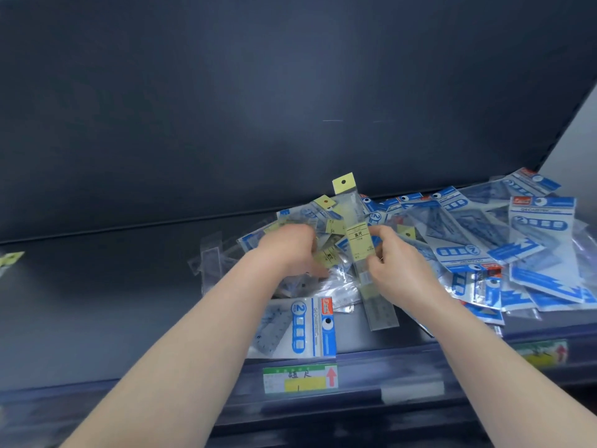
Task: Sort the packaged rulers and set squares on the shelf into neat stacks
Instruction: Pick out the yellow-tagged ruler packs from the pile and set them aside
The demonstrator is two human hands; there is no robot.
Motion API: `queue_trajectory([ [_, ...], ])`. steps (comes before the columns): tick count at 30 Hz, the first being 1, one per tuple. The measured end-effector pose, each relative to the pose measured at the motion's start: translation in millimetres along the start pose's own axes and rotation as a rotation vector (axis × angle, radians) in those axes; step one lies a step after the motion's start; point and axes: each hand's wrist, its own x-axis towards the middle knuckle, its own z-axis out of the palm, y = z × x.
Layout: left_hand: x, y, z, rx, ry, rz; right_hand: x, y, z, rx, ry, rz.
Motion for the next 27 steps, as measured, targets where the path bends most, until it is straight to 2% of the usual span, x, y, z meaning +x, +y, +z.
queue_trajectory([
  [3,2.7,-0.9,-3.7,0.019,-0.059,-0.032,-1.4,2.7,-0.8,0.025,0.016,0.028],
  [7,8.0,-16.9,-11.2,-0.155,0.052,-0.107,0.0,6.0,-4.8,0.172,0.034,0.083],
  [10,7.3,-30.4,-13.4,-0.339,-0.038,-0.095,1.7,5.1,-6.9,0.264,0.056,0.103],
  [12,4.0,-37.3,-15.3,-0.329,-0.077,-0.084,3.0,1.9,-6.8,0.269,0.060,0.107],
  [15,3.9,-50.5,-22.2,-0.217,0.075,-0.164,6.0,-4.0,-2.8,0.275,0.076,0.102],
  [18,1.3,-67.3,-30.3,-0.214,0.204,-0.275,8.3,-11.2,2.6,0.284,0.073,0.090],
  [23,-19.8,-81.6,-39.7,-0.170,-0.005,-0.246,12.2,-29.9,15.8,0.262,0.049,0.078],
  [27,-26.4,-108.4,-34.4,-0.328,0.051,-0.366,12.8,-46.3,28.2,0.269,0.054,0.064],
])
